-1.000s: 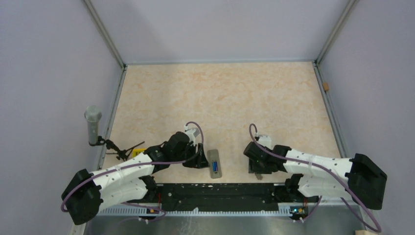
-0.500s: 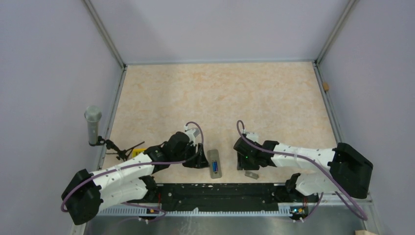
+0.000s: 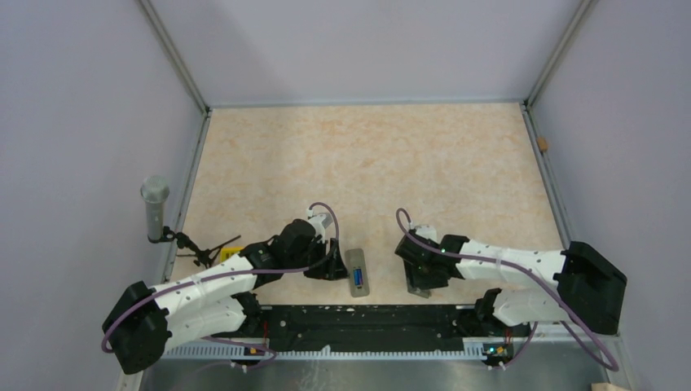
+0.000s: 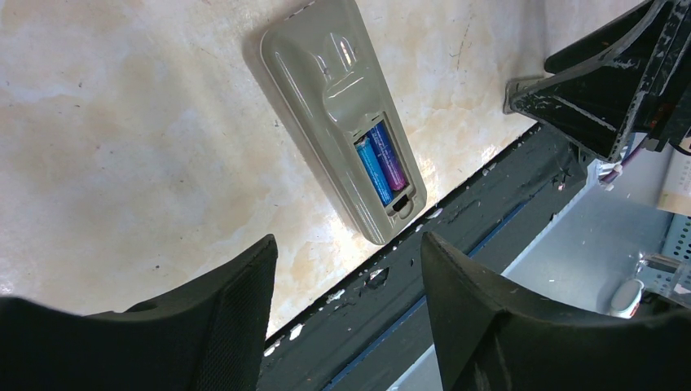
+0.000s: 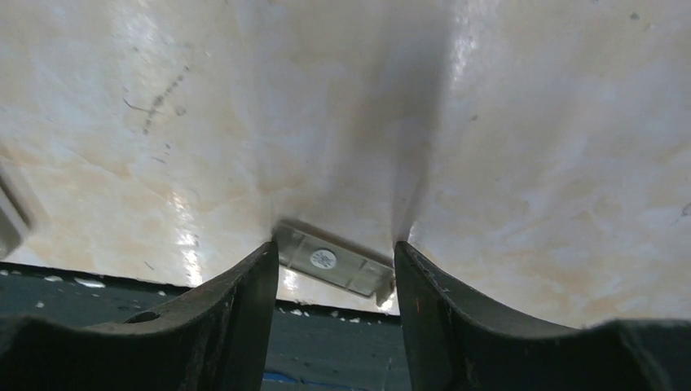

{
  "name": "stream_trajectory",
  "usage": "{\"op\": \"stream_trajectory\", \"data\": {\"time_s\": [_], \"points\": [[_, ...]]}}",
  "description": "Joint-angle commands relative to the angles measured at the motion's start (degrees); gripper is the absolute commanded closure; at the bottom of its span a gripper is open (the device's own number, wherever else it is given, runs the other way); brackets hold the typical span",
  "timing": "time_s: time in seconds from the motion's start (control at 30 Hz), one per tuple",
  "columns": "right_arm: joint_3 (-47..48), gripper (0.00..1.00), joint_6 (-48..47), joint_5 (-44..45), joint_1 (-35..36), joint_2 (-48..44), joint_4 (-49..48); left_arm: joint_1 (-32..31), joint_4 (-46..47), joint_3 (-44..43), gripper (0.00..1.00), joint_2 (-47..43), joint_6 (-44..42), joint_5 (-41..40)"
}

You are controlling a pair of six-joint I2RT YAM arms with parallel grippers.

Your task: Load the batteries into the remote control

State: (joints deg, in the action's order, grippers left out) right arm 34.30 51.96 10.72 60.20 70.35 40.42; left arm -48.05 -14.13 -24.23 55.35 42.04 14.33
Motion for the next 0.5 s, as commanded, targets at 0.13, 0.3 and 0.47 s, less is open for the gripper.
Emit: {"op": "stream_trajectory", "data": {"time_s": [0.13, 0.3, 0.47], "points": [[-1.5, 0.43, -2.1, -2.4, 2.4, -0.9, 4.3, 0.2, 2.1, -2.8, 0.34, 1.8, 0.1, 1.2], [-1.5, 0.42, -3.5, -3.4, 3.7, 0.0, 2.9, 0.1, 2.5, -3.3, 0.33, 2.7, 0.1, 1.8], [-1.2, 0.41, -4.3, -4.0, 4.3, 1.5, 1.6, 0.1, 2.6, -3.3, 0.33, 2.8, 0.4, 1.8]]}}
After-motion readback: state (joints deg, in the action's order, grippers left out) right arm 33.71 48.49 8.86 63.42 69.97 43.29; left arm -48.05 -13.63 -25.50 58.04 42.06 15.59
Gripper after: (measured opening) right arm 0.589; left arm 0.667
